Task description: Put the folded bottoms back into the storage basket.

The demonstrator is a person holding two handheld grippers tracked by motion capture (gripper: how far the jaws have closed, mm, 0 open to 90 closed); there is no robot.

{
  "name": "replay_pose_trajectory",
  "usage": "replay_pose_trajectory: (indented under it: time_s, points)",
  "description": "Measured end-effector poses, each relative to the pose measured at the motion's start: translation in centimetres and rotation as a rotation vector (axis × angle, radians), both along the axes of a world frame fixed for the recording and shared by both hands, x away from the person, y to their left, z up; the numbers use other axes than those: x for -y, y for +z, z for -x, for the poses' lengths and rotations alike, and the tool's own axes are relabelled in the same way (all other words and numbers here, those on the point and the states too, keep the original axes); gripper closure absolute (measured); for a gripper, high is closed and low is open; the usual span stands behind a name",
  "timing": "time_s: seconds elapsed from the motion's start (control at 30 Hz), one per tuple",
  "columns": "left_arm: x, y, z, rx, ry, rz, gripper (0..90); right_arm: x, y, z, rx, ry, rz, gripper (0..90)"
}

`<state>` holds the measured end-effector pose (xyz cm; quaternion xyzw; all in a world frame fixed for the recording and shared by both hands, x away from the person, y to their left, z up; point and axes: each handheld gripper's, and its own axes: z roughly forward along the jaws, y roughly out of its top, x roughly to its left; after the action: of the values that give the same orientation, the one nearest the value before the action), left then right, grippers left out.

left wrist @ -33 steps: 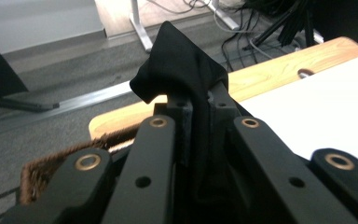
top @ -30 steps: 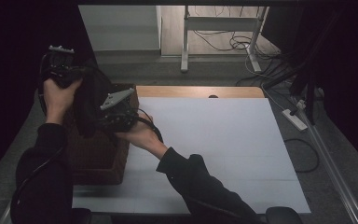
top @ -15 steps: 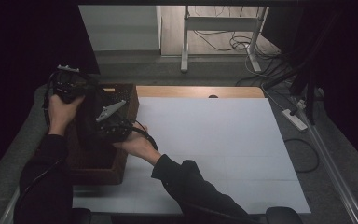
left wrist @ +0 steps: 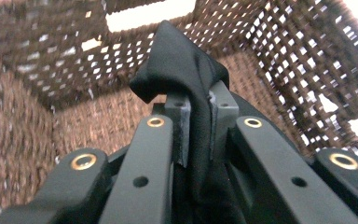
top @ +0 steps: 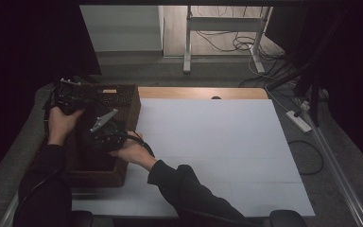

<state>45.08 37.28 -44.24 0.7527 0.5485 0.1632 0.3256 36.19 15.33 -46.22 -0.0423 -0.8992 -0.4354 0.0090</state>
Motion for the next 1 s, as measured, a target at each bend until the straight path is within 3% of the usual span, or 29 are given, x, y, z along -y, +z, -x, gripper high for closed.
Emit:
replay_pose_trajectory:
  time_s: [0.13,0.17,0.2,0.23,0.27,0.37,0.43,0.53,0.6,0.67,0.73,0.83,1.0]
  points:
    - [-0.7,-0.9,0.0,-0.053,0.059,-0.021,77.1,-0.8,-0.4,0.3,0.008,-0.003,0.018,82.9]
    - [-1.0,-1.0,0.1,-0.059,0.099,-0.049,69.4,-1.0,-0.6,0.4,-0.004,0.003,0.015,77.2]
    - [-1.2,-1.0,0.2,-0.045,0.133,-0.071,58.9,-1.1,-0.7,0.4,-0.028,0.007,0.007,65.7]
    - [-1.7,-0.8,0.5,-0.029,0.148,-0.076,48.9,-1.1,-0.8,0.5,-0.029,0.002,-0.006,59.8]
    - [-1.9,-0.7,0.6,-0.026,0.155,-0.066,40.8,-0.9,-0.6,0.6,-0.017,-0.013,-0.019,55.6]
    - [-2.5,-0.3,1.3,0.018,0.179,-0.049,21.8,0.0,0.0,0.1,-0.044,-0.043,-0.046,43.0]
    - [-2.6,0.0,1.6,0.036,0.163,0.002,14.6,0.7,0.5,-0.2,-0.043,-0.066,-0.026,28.9]
    - [-2.3,0.1,1.7,0.033,0.146,0.034,4.7,2.1,1.0,-0.5,-0.057,-0.084,0.001,12.9]
    - [-1.9,0.1,1.6,0.023,0.117,0.068,2.4,3.2,1.3,-0.7,-0.054,-0.106,0.005,2.0]
    - [-1.2,-0.1,1.4,0.012,0.086,0.094,1.3,4.4,1.6,-0.8,-0.048,-0.111,0.024,0.0]
    - [-0.3,-0.4,1.0,-0.003,0.050,0.121,0.7,5.7,2.0,-0.9,-0.047,-0.127,0.009,0.0]
    - [1.6,-1.1,0.0,-0.039,0.012,0.117,2.4,7.8,2.4,-1.1,-0.029,-0.160,0.003,0.0]
    - [5.0,-2.7,-1.7,-0.141,-0.069,0.063,11.5,11.0,3.3,-1.4,-0.007,-0.207,-0.016,0.0]
